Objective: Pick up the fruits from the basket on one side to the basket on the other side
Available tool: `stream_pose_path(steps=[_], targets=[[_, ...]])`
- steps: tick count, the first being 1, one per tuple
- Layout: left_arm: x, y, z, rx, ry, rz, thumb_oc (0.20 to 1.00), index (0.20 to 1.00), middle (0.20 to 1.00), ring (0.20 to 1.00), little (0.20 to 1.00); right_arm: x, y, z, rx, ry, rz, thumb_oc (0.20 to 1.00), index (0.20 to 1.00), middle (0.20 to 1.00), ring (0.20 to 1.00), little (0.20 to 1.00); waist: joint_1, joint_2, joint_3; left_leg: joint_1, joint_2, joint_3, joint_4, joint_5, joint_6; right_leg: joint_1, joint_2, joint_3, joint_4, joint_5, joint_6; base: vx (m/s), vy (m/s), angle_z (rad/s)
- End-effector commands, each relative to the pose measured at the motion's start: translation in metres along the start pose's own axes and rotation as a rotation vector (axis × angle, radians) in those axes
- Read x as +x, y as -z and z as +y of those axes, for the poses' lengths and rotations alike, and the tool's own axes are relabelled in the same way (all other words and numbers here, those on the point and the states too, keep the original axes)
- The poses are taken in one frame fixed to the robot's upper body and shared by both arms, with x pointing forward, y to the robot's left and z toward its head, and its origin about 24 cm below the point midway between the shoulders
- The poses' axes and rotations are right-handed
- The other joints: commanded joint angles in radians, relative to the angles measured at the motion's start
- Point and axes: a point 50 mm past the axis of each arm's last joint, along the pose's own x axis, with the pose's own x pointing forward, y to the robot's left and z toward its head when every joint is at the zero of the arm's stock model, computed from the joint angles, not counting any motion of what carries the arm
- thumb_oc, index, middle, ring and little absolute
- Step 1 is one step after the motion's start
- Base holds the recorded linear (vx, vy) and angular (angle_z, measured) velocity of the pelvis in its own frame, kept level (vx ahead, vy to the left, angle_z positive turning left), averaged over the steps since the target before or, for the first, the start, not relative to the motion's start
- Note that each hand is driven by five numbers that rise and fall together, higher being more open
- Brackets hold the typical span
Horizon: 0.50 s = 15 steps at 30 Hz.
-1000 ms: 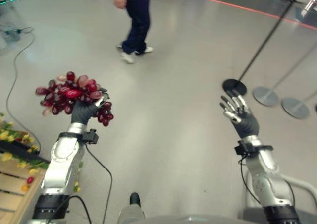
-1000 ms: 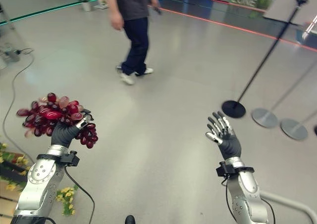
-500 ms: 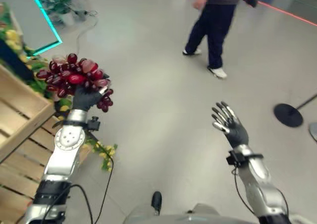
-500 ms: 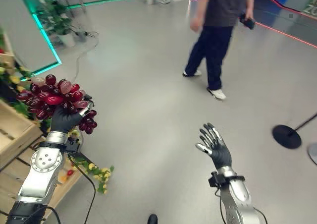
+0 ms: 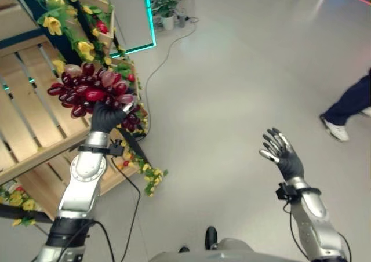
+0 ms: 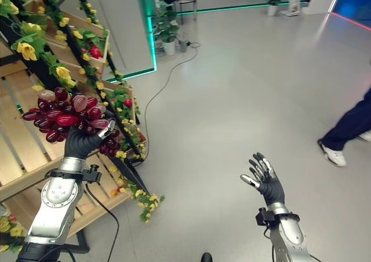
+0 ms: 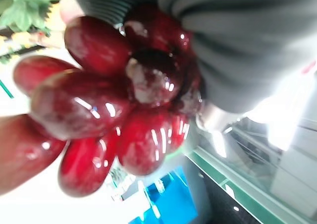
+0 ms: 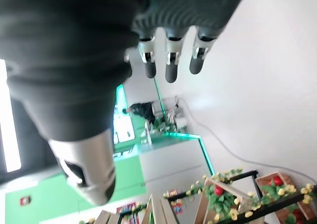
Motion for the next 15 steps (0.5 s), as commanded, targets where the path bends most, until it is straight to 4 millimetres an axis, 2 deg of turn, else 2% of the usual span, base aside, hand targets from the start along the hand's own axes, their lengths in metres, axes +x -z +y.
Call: stream_pose_path(steps=[1, 2, 4, 5, 8, 15], targets=[[0.021, -0.036, 0.01, 0.017, -0.028, -0.211, 0.2, 0.2, 0.2, 0.2, 0.2, -0.004, -0.018, -0.013, -0.01, 0.079, -0.11, 1.0, 1.0, 1.0, 1.0, 1.0, -0.015, -0.008, -0.02, 0.012, 0.192, 0.197, -0.196, 0.055, 0.025, 0.057, -0.048, -0.078, -0.066, -0.026, 0.147, 0.08, 0.025, 0.53], [0.021, -0.036, 0.01, 0.016, -0.027, -0.212, 0.2, 0.2, 0.2, 0.2, 0.2, -0.004, -0.018, -0.014, -0.01, 0.08, -0.111, 1.0, 1.0, 1.0, 1.0, 1.0, -0.015, -0.009, -0.021, 0.015, 0.19, 0.197, -0.208, 0.066, 0.025, 0.055, -0.05, -0.079, -0.067, -0.022, 0.147, 0.09, 0.061, 0.6], [0.023, -0.033, 0.007, 0.031, -0.02, -0.2, 0.2, 0.2, 0.2, 0.2, 0.2, -0.006, -0.017, -0.018, -0.015, 0.108, -0.103, 1.0, 1.0, 1.0, 1.0, 1.0, -0.018, -0.004, -0.025, 0.007, 0.238, 0.2, -0.281, 0.114, 0.018, 0.056, -0.059, -0.091, -0.061, -0.033, 0.152, 0.06, 0.021, 0.8], [0.022, -0.033, 0.01, 0.038, -0.027, -0.199, 0.2, 0.2, 0.2, 0.2, 0.2, -0.005, -0.016, -0.017, -0.023, 0.103, -0.095, 1.0, 1.0, 1.0, 1.0, 1.0, -0.019, 0.002, -0.03, 0.027, 0.231, 0.188, -0.297, 0.093, 0.024, 0.053, -0.058, -0.089, -0.053, -0.044, 0.155, 0.07, 0.007, 0.38], [0.018, -0.031, 0.015, 0.07, -0.046, -0.184, 0.2, 0.2, 0.2, 0.2, 0.2, -0.007, -0.006, -0.017, -0.005, 0.127, -0.062, 1.0, 1.0, 1.0, 1.0, 1.0, -0.017, 0.016, -0.056, 0.075, 0.217, 0.198, -0.394, 0.108, 0.038, 0.06, -0.056, -0.088, -0.071, -0.036, 0.162, 0.08, 0.091, -0.11], [0.008, -0.028, 0.033, 0.106, -0.108, -0.154, 0.2, 0.2, 0.2, 0.2, 0.2, -0.009, 0.007, -0.003, -0.006, 0.073, -0.003, 1.0, 1.0, 1.0, 1.0, 1.0, 0.001, 0.0, -0.082, 0.134, 0.201, 0.243, -0.465, 0.114, 0.058, 0.086, -0.067, -0.063, -0.107, -0.023, 0.173, 0.07, 0.064, -0.13]])
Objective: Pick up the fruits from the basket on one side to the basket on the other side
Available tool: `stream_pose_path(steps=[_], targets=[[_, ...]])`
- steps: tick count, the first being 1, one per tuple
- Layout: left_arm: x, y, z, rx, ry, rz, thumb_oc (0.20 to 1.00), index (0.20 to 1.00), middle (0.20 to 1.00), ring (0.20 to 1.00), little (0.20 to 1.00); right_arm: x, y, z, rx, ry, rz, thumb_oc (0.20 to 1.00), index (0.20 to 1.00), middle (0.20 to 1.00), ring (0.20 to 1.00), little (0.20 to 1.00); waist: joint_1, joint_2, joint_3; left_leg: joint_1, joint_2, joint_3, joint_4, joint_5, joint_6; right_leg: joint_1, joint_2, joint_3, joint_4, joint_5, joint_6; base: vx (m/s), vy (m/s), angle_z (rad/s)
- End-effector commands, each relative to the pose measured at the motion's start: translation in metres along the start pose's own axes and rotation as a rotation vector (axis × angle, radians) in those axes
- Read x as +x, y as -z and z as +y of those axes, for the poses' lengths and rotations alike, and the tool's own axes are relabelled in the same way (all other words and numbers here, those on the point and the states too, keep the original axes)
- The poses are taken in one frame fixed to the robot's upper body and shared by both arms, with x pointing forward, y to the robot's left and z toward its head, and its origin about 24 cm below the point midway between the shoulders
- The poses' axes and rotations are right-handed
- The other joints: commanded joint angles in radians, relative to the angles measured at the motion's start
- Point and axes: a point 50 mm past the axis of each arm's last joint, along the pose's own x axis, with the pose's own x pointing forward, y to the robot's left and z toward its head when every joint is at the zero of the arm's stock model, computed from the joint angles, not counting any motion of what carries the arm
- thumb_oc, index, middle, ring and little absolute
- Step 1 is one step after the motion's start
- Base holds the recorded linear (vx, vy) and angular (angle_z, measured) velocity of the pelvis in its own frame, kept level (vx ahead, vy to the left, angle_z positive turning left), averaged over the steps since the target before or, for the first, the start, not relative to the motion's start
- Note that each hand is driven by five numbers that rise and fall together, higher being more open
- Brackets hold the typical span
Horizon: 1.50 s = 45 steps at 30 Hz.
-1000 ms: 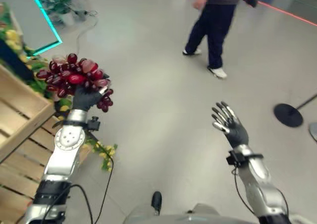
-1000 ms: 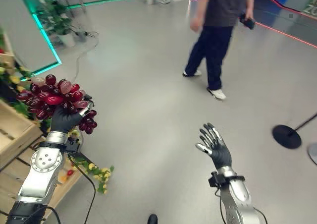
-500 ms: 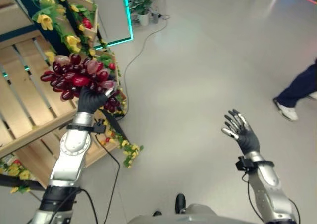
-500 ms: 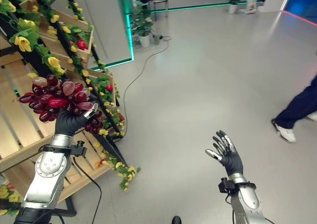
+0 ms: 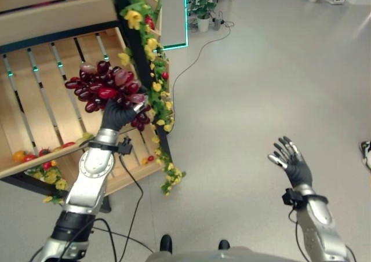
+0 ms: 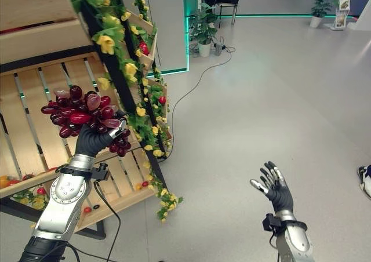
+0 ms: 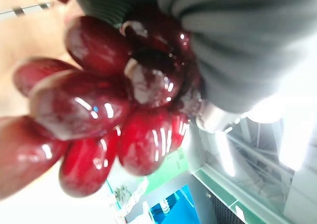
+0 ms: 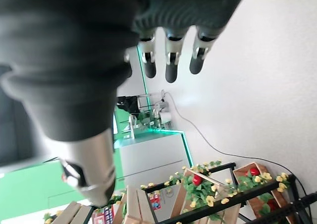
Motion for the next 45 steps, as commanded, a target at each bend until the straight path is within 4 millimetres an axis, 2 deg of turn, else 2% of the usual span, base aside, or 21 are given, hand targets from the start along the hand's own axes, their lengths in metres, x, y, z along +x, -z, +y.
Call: stream_pose_path(steps=[1, 11, 16, 20, 27, 28, 29, 30, 31, 32, 33, 36, 40, 45], targets=[[0.003, -0.025, 0.034, 0.083, -0.141, -0.144, 0.2, 0.2, 0.2, 0.2, 0.2, 0.011, -0.025, 0.012, -0.057, -0.08, -0.12, 1.0, 1.0, 1.0, 1.0, 1.0, 0.008, -0.012, -0.056, 0.012, 0.01, 0.044, 0.042, -0.08, -0.017, 0.015, 0.03, -0.018, -0.01, -0.04, 0.008, 0.04, 0.048, 0.03], [-0.008, -0.014, 0.048, 0.137, -0.214, -0.078, 0.2, 0.2, 0.2, 0.2, 0.2, 0.019, -0.021, 0.021, -0.073, -0.114, -0.102, 1.0, 1.0, 1.0, 1.0, 1.0, 0.049, -0.033, -0.062, 0.017, -0.008, 0.011, 0.048, -0.093, -0.004, 0.041, 0.016, -0.046, -0.016, -0.042, 0.015, 0.01, 0.022, 0.05], [-0.015, -0.006, 0.071, 0.244, -0.297, -0.016, 0.2, 0.2, 0.2, 0.2, 0.2, 0.024, -0.024, 0.025, -0.085, -0.138, -0.105, 1.0, 1.0, 1.0, 1.0, 1.0, 0.079, -0.042, -0.068, 0.004, -0.008, -0.013, 0.052, -0.087, -0.011, 0.044, 0.017, -0.072, -0.023, -0.045, 0.012, -0.03, -0.008, 0.15], [-0.019, 0.002, 0.073, 0.253, -0.315, 0.027, 0.2, 0.2, 0.2, 0.2, 0.2, 0.025, -0.021, 0.017, -0.094, -0.102, -0.085, 1.0, 1.0, 1.0, 1.0, 1.0, 0.093, -0.042, -0.065, 0.004, -0.01, -0.031, 0.05, -0.088, -0.008, 0.058, 0.014, -0.099, -0.029, -0.041, 0.016, -0.02, 0.017, 0.17], [-0.023, 0.015, 0.082, 0.319, -0.322, 0.107, 0.2, 0.2, 0.2, 0.2, 0.2, 0.023, -0.02, 0.011, -0.101, -0.081, -0.073, 1.0, 1.0, 1.0, 1.0, 1.0, 0.09, -0.036, -0.063, 0.0, -0.014, -0.047, 0.051, -0.09, -0.006, 0.062, 0.011, -0.114, -0.027, -0.044, 0.019, 0.0, 0.017, 0.12], [-0.021, 0.017, 0.094, 0.399, -0.323, 0.139, 0.2, 0.2, 0.2, 0.2, 0.2, 0.024, -0.02, 0.011, -0.108, -0.091, -0.069, 1.0, 1.0, 1.0, 1.0, 1.0, 0.083, -0.031, -0.066, 0.002, -0.014, -0.043, 0.048, -0.09, -0.006, 0.063, 0.01, -0.111, -0.027, -0.044, 0.021, 0.02, 0.018, 0.04], [-0.02, 0.017, 0.094, 0.4, -0.323, 0.138, 0.2, 0.2, 0.2, 0.2, 0.2, 0.024, -0.02, 0.012, -0.107, -0.091, -0.07, 1.0, 1.0, 1.0, 1.0, 1.0, 0.083, -0.032, -0.066, 0.002, -0.014, -0.043, 0.047, -0.089, -0.006, 0.063, 0.01, -0.111, -0.027, -0.044, 0.021, 0.04, 0.029, 0.01], [-0.011, 0.015, 0.109, 0.503, -0.315, 0.147, 0.2, 0.2, 0.2, 0.2, 0.2, 0.024, -0.02, 0.012, -0.121, -0.103, -0.065, 1.0, 1.0, 1.0, 1.0, 1.0, 0.076, -0.026, -0.068, 0.006, -0.014, -0.038, 0.044, -0.089, -0.005, 0.061, 0.009, -0.107, -0.028, -0.043, 0.023, 0.0, 0.0, 0.0], [-0.01, 0.015, 0.109, 0.505, -0.314, 0.145, 0.2, 0.2, 0.2, 0.2, 0.2, 0.025, -0.02, 0.012, -0.119, -0.103, -0.066, 1.0, 1.0, 1.0, 1.0, 1.0, 0.077, -0.028, -0.067, 0.006, -0.014, -0.038, 0.043, -0.089, -0.005, 0.061, 0.009, -0.106, -0.028, -0.043, 0.023, 0.04, 0.019, -0.01], [-0.002, 0.015, 0.123, 0.58, -0.305, 0.17, 0.2, 0.2, 0.2, 0.2, 0.2, 0.024, -0.019, 0.012, -0.13, -0.114, -0.057, 1.0, 1.0, 1.0, 1.0, 1.0, 0.066, -0.022, -0.069, 0.008, -0.014, -0.032, 0.039, -0.088, -0.006, 0.059, 0.009, -0.1, -0.027, -0.042, 0.024, 0.0, 0.0, 0.0], [-0.001, 0.015, 0.123, 0.581, -0.305, 0.168, 0.2, 0.2, 0.2, 0.2, 0.2, 0.024, -0.019, 0.012, -0.128, -0.114, -0.058, 1.0, 1.0, 1.0, 1.0, 1.0, 0.067, -0.023, -0.069, 0.008, -0.014, -0.032, 0.039, -0.088, -0.006, 0.058, 0.009, -0.1, -0.027, -0.042, 0.024, 0.0, 0.0, 0.0], [0.018, 0.009, 0.149, 0.737, -0.253, 0.221, 0.2, 0.2, 0.2, 0.2, 0.2, 0.025, -0.018, 0.012, -0.147, -0.134, -0.042, 1.0, 1.0, 1.0, 1.0, 1.0, 0.046, -0.012, -0.071, 0.011, -0.011, -0.019, 0.027, -0.082, -0.007, 0.05, 0.009, -0.09, -0.029, -0.039, 0.03, 0.0, 0.0, 0.0], [0.033, 0.005, 0.162, 0.79, -0.218, 0.255, 0.2, 0.2, 0.2, 0.2, 0.2, 0.023, -0.015, 0.012, -0.148, -0.149, -0.028, 1.0, 1.0, 1.0, 1.0, 1.0, 0.031, -0.007, -0.068, 0.013, -0.009, -0.009, 0.013, -0.075, -0.006, 0.04, 0.011, -0.081, -0.034, -0.03, 0.038, 0.01, 0.014, -0.04], [0.04, 0.002, 0.169, 0.831, -0.196, 0.276, 0.2, 0.2, 0.2, 0.2, 0.2, 0.021, -0.012, 0.012, -0.146, -0.149, -0.02, 1.0, 1.0, 1.0, 1.0, 1.0, 0.024, -0.011, -0.064, 0.012, -0.005, 0.015, 0.008, -0.075, -0.004, 0.025, 0.014, -0.057, -0.048, -0.015, 0.047, 0.0, 0.013, -0.2]])
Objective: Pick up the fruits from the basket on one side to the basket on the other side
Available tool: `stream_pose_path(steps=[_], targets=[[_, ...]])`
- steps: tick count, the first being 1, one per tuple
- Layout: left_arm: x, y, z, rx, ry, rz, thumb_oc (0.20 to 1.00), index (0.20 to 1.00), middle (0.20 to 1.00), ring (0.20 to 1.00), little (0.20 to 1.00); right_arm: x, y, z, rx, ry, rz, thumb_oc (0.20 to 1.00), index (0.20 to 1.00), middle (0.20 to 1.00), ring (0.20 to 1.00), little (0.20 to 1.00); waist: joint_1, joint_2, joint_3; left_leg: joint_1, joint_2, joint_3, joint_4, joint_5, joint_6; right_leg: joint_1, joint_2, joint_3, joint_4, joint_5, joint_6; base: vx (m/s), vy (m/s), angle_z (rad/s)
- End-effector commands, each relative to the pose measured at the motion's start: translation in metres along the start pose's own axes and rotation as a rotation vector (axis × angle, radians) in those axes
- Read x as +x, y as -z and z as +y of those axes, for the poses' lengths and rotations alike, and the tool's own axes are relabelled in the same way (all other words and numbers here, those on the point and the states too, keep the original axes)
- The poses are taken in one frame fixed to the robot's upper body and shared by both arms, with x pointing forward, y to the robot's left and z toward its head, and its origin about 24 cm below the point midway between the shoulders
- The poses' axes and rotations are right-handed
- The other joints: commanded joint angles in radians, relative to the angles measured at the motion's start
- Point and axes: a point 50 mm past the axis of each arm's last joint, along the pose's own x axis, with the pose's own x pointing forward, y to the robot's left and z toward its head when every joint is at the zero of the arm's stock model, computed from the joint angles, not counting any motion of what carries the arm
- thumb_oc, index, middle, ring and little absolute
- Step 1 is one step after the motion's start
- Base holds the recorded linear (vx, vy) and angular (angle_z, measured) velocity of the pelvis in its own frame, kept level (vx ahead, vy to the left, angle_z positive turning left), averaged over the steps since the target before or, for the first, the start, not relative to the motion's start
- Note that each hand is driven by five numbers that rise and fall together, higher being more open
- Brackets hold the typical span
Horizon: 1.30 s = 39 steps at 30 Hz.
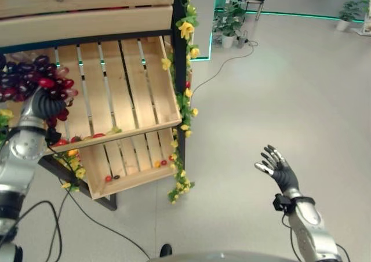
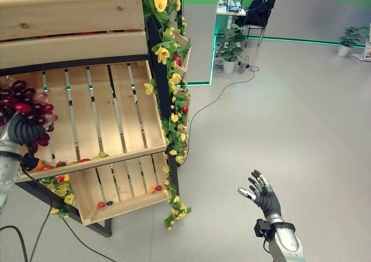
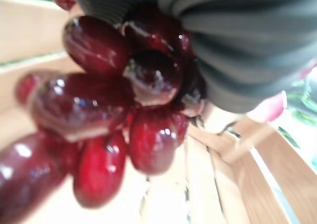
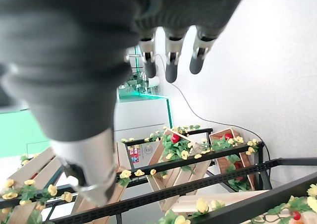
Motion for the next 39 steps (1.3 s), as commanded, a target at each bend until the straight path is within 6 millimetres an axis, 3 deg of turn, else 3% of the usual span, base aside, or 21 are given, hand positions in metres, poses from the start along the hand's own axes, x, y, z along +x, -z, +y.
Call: stream_pose_path(steps=[1, 10, 17, 18, 19, 24, 25, 39], targets=[[0.021, -0.019, 0.042, 0.042, -0.122, -0.076, 0.2, 0.2, 0.2, 0.2, 0.2, 0.007, -0.029, -0.003, -0.078, -0.046, -0.119, 1.0, 1.0, 1.0, 1.0, 1.0, -0.027, 0.015, -0.005, 0.022, -0.002, 0.055, 0.006, -0.089, -0.001, -0.032, 0.0, 0.015, 0.024, -0.041, 0.057, 0.01, 0.013, -0.16], [0.034, -0.014, 0.045, 0.245, 0.069, -0.02, 0.2, 0.2, 0.2, 0.2, 0.2, 0.006, -0.029, -0.003, -0.078, -0.059, -0.119, 1.0, 1.0, 1.0, 1.0, 1.0, -0.043, 0.011, -0.005, 0.03, 0.003, 0.084, 0.0, -0.092, 0.001, -0.042, 0.001, 0.046, 0.012, -0.026, 0.067, 0.01, 0.018, -0.2], [0.034, 0.004, 0.023, 0.305, 0.163, 0.063, 0.2, 0.2, 0.2, 0.2, 0.2, 0.003, -0.025, -0.004, -0.067, -0.064, -0.108, 1.0, 1.0, 1.0, 1.0, 1.0, -0.053, 0.008, 0.003, 0.032, 0.003, 0.101, 0.0, -0.093, 0.003, -0.046, -0.002, 0.055, 0.007, -0.02, 0.072, -0.01, 0.006, -0.07], [0.034, 0.005, 0.02, 0.306, 0.167, 0.07, 0.291, 0.291, 0.291, 0.291, 0.291, 0.002, -0.025, -0.004, -0.068, -0.067, -0.107, 1.0, 1.0, 1.0, 1.0, 1.0, -0.055, 0.008, 0.003, 0.031, 0.004, 0.102, 0.0, -0.093, 0.002, -0.047, -0.002, 0.055, 0.007, -0.019, 0.073, 0.0, 0.0, 0.0], [0.033, 0.013, 0.016, 0.299, 0.177, 0.116, 1.0, 1.0, 1.0, 1.0, 1.0, 0.002, -0.025, -0.004, -0.067, -0.067, -0.107, 1.0, 1.0, 1.0, 1.0, 1.0, -0.055, 0.009, 0.004, 0.031, 0.003, 0.103, 0.0, -0.093, 0.003, -0.048, -0.002, 0.055, 0.007, -0.019, 0.073, 0.0, 0.0, 0.0], [0.031, 0.032, 0.008, 0.336, 0.245, 0.235, 1.0, 1.0, 1.0, 1.0, 1.0, 0.002, -0.025, -0.002, -0.064, -0.077, -0.098, 1.0, 1.0, 1.0, 1.0, 1.0, -0.056, 0.01, 0.008, 0.031, 0.002, 0.108, 0.0, -0.094, 0.003, -0.048, -0.004, 0.056, 0.004, -0.016, 0.074, 0.0, -0.001, -0.02], [0.033, 0.025, 0.009, 0.393, 0.266, 0.206, 1.0, 1.0, 1.0, 1.0, 1.0, 0.001, -0.025, -0.002, -0.068, -0.082, -0.096, 1.0, 1.0, 1.0, 1.0, 1.0, -0.057, 0.011, 0.009, 0.032, 0.003, 0.11, 0.0, -0.096, 0.004, -0.048, -0.005, 0.055, 0.004, -0.016, 0.075, 0.0, -0.013, -0.04], [0.036, 0.022, 0.003, 0.453, 0.248, 0.196, 1.0, 1.0, 1.0, 1.0, 1.0, 0.001, -0.027, -0.002, -0.08, -0.101, -0.096, 1.0, 1.0, 1.0, 1.0, 1.0, -0.05, 0.012, 0.017, 0.036, 0.0, 0.101, 0.0, -0.097, 0.006, -0.04, -0.007, 0.046, 0.004, -0.021, 0.074, 0.0, -0.001, 0.0]])
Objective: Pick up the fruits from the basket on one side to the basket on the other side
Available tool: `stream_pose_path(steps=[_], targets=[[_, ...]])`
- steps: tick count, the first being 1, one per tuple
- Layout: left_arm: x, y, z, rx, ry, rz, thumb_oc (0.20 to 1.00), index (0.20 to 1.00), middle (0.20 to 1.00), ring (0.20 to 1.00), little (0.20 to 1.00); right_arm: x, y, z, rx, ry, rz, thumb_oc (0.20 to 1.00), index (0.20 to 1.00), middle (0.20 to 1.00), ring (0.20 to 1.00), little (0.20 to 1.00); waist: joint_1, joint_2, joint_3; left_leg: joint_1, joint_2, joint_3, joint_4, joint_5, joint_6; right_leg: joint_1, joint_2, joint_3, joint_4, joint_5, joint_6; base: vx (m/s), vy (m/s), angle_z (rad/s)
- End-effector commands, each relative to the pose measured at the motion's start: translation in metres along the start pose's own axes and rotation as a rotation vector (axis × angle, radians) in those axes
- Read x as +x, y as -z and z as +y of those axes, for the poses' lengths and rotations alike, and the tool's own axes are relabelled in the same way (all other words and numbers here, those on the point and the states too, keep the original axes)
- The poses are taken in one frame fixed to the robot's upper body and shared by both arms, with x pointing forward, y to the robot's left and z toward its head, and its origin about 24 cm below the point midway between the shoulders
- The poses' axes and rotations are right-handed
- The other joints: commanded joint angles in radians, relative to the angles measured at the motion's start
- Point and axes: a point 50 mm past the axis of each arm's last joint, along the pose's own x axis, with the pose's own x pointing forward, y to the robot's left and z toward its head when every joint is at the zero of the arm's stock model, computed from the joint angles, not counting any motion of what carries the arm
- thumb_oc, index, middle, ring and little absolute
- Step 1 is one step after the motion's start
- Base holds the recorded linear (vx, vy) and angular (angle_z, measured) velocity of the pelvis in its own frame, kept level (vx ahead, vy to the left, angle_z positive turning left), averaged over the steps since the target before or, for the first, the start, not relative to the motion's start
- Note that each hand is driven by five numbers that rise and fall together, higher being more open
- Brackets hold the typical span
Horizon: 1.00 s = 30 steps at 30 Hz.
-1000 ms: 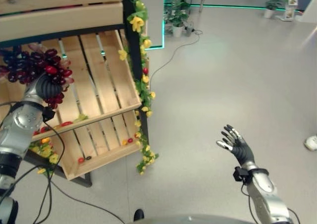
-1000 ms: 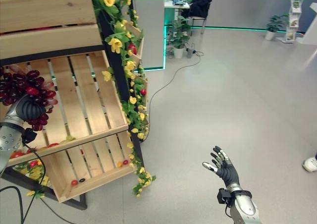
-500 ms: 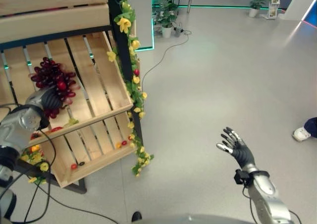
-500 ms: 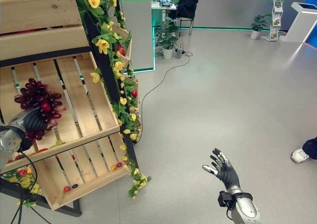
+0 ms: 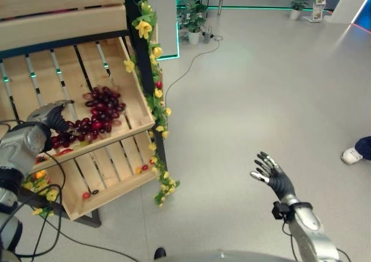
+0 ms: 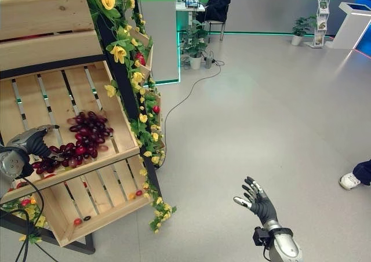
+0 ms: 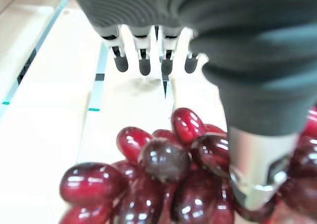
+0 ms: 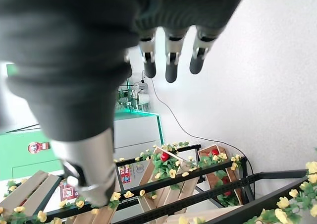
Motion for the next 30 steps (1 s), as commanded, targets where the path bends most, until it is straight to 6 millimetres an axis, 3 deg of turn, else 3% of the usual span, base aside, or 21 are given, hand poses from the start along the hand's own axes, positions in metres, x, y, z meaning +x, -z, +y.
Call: stream_pose_path(steps=[1, 7, 8, 9, 11, 14, 17, 18, 21, 22, 27, 30], targets=[[0.008, -0.011, 0.047, -0.003, -0.177, -0.003, 1.0, 1.0, 1.0, 1.0, 1.0, 0.007, -0.038, -0.004, -0.065, -0.039, -0.153, 1.0, 1.0, 1.0, 1.0, 1.0, -0.002, 0.015, 0.024, 0.033, -0.027, 0.006, 0.001, -0.093, 0.013, 0.008, -0.026, -0.048, 0.005, -0.051, 0.089, 0.0, 0.0, 0.0], [0.006, -0.022, 0.058, 0.058, -0.28, -0.037, 1.0, 1.0, 1.0, 1.0, 1.0, 0.005, -0.037, -0.003, -0.068, -0.043, -0.153, 1.0, 1.0, 1.0, 1.0, 1.0, -0.001, 0.014, 0.023, 0.035, -0.028, 0.004, 0.001, -0.096, 0.012, 0.011, -0.026, -0.052, 0.005, -0.055, 0.089, 0.0, 0.0, 0.0], [0.007, -0.04, 0.065, 0.06, -0.416, -0.08, 1.0, 1.0, 1.0, 1.0, 1.0, 0.006, -0.037, 0.001, -0.073, -0.051, -0.159, 1.0, 1.0, 1.0, 1.0, 1.0, -0.002, 0.01, 0.025, 0.034, -0.027, 0.003, 0.001, -0.095, 0.011, 0.01, -0.025, -0.053, 0.005, -0.056, 0.088, 0.0, 0.0, 0.0], [0.007, -0.039, 0.065, 0.06, -0.416, -0.079, 1.0, 1.0, 1.0, 1.0, 1.0, 0.006, -0.037, 0.0, -0.075, -0.051, -0.158, 1.0, 1.0, 1.0, 1.0, 1.0, -0.002, 0.011, 0.025, 0.035, -0.027, 0.003, 0.001, -0.095, 0.011, 0.01, -0.025, -0.053, 0.005, -0.056, 0.088, 0.0, 0.0, 0.0], [-0.012, -0.058, 0.068, -0.043, -0.57, -0.21, 1.0, 1.0, 1.0, 1.0, 1.0, 0.003, -0.04, -0.005, -0.081, -0.018, -0.171, 1.0, 1.0, 1.0, 1.0, 1.0, 0.009, 0.004, 0.028, 0.034, -0.026, 0.002, 0.001, -0.095, 0.01, 0.009, -0.024, -0.053, 0.005, -0.06, 0.084, 0.0, 0.0, 0.0], [-0.033, -0.06, 0.05, -0.249, -0.541, -0.335, 1.0, 1.0, 1.0, 1.0, 1.0, -0.002, -0.039, -0.016, -0.072, 0.048, -0.168, 1.0, 1.0, 1.0, 1.0, 1.0, 0.016, 0.005, 0.023, 0.036, -0.027, -0.004, 0.001, -0.098, 0.01, 0.013, -0.024, -0.054, 0.005, -0.064, 0.079, 0.0, 0.0, 0.0], [-0.046, -0.062, 0.043, -0.336, -0.509, -0.404, 1.0, 1.0, 1.0, 1.0, 1.0, -0.003, -0.039, -0.022, -0.054, 0.093, -0.171, 1.0, 1.0, 1.0, 1.0, 1.0, 0.017, 0.008, 0.016, 0.043, -0.026, -0.004, 0.001, -0.103, 0.011, 0.021, -0.022, -0.053, 0.005, -0.068, 0.075, 0.03, -0.005, 0.01], [-0.053, -0.079, 0.035, -0.43, -0.507, -0.487, 1.0, 1.0, 1.0, 1.0, 1.0, -0.001, -0.039, -0.022, -0.038, 0.115, -0.182, 1.0, 1.0, 1.0, 1.0, 1.0, 0.019, 0.007, 0.015, 0.046, -0.025, -0.009, 0.002, -0.104, 0.01, 0.026, -0.019, -0.053, 0.005, -0.074, 0.069, 0.0, 0.0, 0.0], [-0.065, -0.092, 0.022, -0.548, -0.495, -0.563, 1.0, 1.0, 1.0, 1.0, 1.0, -0.002, -0.04, -0.025, -0.038, 0.137, -0.191, 1.0, 1.0, 1.0, 1.0, 1.0, 0.019, 0.005, 0.015, 0.052, -0.023, -0.015, 0.004, -0.106, 0.009, 0.034, -0.014, -0.055, 0.006, -0.079, 0.061, 0.01, -0.051, 0.03], [-0.078, -0.108, 0.01, -0.703, -0.499, -0.643, 1.0, 1.0, 1.0, 1.0, 1.0, -0.003, -0.039, -0.026, -0.022, 0.161, -0.197, 1.0, 1.0, 1.0, 1.0, 1.0, 0.023, -0.003, 0.016, 0.053, -0.018, -0.02, 0.007, -0.106, 0.007, 0.039, -0.008, -0.057, 0.006, -0.087, 0.052, 0.0, -0.043, 0.01], [-0.095, -0.127, -0.016, -0.914, -0.367, -0.74, 1.0, 1.0, 1.0, 1.0, 1.0, -0.005, -0.038, -0.028, -0.01, 0.182, -0.202, 1.0, 1.0, 1.0, 1.0, 1.0, 0.017, -0.001, 0.012, 0.062, -0.006, -0.027, 0.013, -0.104, 0.002, 0.05, 0.006, -0.053, 0.007, -0.1, 0.036, -0.02, -0.077, 0.06], [-0.1, -0.132, -0.023, -0.941, -0.282, -0.782, 1.0, 1.0, 1.0, 1.0, 1.0, -0.005, -0.044, -0.031, -0.007, 0.193, -0.229, 1.0, 1.0, 1.0, 1.0, 1.0, 0.014, 0.006, 0.019, 0.054, 0.001, -0.035, 0.036, -0.103, -0.003, 0.052, 0.015, -0.046, 0.012, -0.109, 0.023, -0.03, -0.07, 0.0]])
